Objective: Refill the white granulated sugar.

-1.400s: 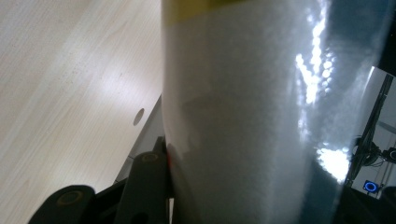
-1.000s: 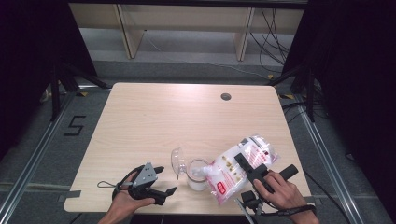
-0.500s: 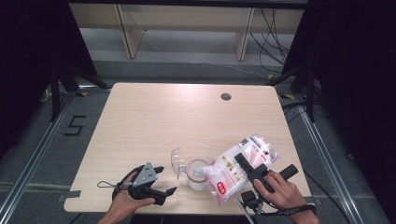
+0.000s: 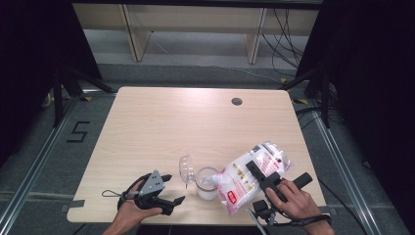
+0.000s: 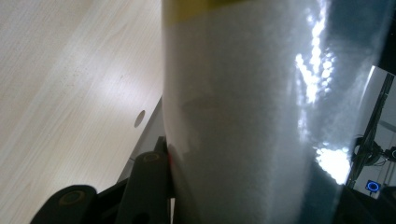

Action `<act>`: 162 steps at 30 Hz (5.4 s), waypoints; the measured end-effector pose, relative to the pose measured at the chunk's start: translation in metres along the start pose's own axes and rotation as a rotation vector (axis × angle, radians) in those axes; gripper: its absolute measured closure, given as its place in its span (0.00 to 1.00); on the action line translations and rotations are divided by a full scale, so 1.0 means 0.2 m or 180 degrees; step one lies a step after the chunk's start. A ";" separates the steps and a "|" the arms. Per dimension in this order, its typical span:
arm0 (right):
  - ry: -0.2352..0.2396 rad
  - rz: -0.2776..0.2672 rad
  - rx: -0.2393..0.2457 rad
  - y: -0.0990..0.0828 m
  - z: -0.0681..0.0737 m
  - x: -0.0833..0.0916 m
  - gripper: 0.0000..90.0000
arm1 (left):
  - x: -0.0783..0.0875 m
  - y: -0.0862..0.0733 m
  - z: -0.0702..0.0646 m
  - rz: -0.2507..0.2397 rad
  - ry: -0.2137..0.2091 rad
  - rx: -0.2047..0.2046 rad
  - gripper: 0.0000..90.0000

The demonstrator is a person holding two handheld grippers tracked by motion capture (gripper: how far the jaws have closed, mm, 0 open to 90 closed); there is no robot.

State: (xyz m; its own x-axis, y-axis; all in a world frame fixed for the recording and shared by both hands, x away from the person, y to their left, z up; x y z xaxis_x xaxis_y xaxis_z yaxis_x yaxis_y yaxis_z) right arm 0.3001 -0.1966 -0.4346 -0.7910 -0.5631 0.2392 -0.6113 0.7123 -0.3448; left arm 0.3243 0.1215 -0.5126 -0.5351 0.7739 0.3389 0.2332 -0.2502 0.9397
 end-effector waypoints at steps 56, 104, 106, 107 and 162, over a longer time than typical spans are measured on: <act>0.0049 0.0004 0.0090 0.01 -0.01 0.00 0.73 | 0.00 0.00 0.00 -0.0017 0.0022 0.0019 0.17; 0.0040 -0.0001 0.0049 0.01 -0.01 0.01 0.76 | 0.00 0.00 0.00 -0.0002 0.0018 -0.0006 0.17; 0.0043 -0.0003 0.0063 0.00 -0.01 0.01 0.76 | 0.00 0.00 0.00 -0.0007 0.0007 -0.0003 0.17; 0.0045 -0.0001 0.0068 0.00 -0.01 0.01 0.76 | 0.00 0.00 0.00 -0.0009 0.0025 -0.0006 0.17; 0.0073 -0.0030 0.0114 0.00 -0.02 0.01 0.78 | 0.00 0.00 0.00 0.0002 0.0039 -0.0011 0.17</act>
State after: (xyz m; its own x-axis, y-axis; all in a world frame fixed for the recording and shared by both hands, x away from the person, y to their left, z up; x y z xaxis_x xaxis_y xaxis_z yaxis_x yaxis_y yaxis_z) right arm 0.2996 -0.1965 -0.4310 -0.7858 -0.5596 0.2633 -0.6178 0.6913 -0.3748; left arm 0.3241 0.1219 -0.5123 -0.5449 0.7665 0.3399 0.2306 -0.2527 0.9397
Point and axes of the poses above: each handheld gripper's, and its own axes: x roughly backward along the jaws, y roughly out of its top, z roughly to its left, the point moved 3 cm from there along -x, roughly forward along the jaws, and after that the axes turned 12 degrees about -z, right-handed, at the moved point
